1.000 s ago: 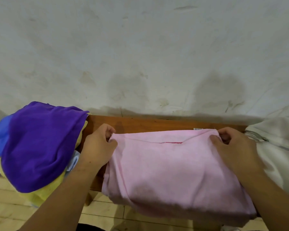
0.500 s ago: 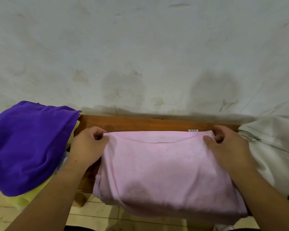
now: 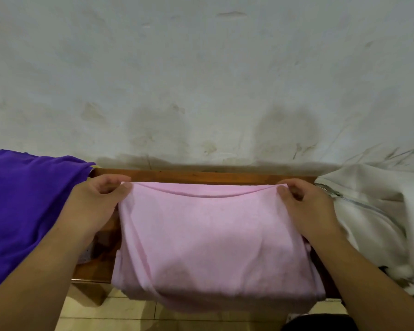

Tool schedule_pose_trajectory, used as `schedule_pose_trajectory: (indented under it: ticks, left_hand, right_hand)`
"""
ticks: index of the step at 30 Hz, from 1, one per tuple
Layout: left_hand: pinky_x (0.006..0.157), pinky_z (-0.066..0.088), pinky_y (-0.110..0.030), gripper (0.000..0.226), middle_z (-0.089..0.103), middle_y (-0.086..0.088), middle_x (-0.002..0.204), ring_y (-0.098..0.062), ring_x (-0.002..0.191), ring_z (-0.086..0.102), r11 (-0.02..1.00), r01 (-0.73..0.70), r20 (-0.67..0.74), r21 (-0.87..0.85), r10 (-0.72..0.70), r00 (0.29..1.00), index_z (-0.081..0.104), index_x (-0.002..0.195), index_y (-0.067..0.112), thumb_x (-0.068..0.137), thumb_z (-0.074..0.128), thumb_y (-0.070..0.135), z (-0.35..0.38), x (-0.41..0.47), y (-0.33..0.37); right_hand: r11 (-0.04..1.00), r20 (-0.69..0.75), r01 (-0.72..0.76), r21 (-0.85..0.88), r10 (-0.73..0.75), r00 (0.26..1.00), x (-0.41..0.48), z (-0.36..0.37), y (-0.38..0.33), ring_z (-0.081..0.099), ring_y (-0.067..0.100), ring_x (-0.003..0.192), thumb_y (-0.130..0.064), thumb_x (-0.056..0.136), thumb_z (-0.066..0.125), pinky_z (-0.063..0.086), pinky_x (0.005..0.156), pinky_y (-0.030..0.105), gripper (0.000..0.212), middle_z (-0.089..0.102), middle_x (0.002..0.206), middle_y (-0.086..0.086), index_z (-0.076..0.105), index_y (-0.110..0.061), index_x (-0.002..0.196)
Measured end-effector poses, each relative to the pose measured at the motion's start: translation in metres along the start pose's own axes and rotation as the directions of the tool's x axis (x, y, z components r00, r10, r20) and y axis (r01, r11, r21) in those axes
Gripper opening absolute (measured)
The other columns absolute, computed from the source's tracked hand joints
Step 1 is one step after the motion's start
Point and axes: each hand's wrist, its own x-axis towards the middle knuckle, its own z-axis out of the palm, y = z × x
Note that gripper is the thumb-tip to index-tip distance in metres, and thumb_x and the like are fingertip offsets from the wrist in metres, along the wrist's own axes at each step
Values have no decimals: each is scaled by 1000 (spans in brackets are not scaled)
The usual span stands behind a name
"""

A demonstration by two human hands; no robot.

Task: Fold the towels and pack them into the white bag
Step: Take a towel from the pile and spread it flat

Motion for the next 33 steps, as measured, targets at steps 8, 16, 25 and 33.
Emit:
schedule_pose_trajectory:
  ticks: [8, 16, 25, 33]
  left_hand:
    - [98, 54, -51, 30, 77, -2, 105, -29, 106, 70, 952, 115, 60, -283, -102, 993, 77, 106, 29, 80, 80, 43, -20, 6, 1]
    - [81, 60, -24, 19, 77, -4, 104, -10, 93, 72, 785, 259, 161, -562, -203, 966, 70, 113, 6, 96, 63, 13, -14, 5, 12]
    - [83, 60, -25, 23, 75, -5, 105, -12, 95, 71, 779, 236, 157, -580, -177, 971, 69, 117, 5, 96, 63, 12, -16, 5, 18]
    - [83, 59, -31, 15, 76, -2, 108, -18, 104, 69, 880, 138, 36, -454, -137, 990, 78, 100, 19, 88, 74, 26, -22, 4, 10]
  right_hand:
    - [998, 122, -19, -57, 26, 992, 2, -1, -2, 57, 8, 80, -30, 104, 51, 37, 65, 12, 20, 65, 84, -16, 65, -26, 90]
    - [998, 168, -63, -14, 65, 984, 0, -5, -7, 58, 26, 71, -33, 106, 45, 41, 65, 33, 44, 65, 70, 7, 58, -6, 74]
    - [987, 137, -87, 138, 68, 988, -2, -7, -9, 54, 2, 60, -23, 105, 50, 42, 56, 16, 29, 67, 74, 1, 70, -15, 84]
    - [970, 198, -67, 233, 20, 980, -9, -24, -21, 69, -5, 82, -16, 101, 62, 51, 76, 7, 18, 77, 91, -11, 77, -25, 100]
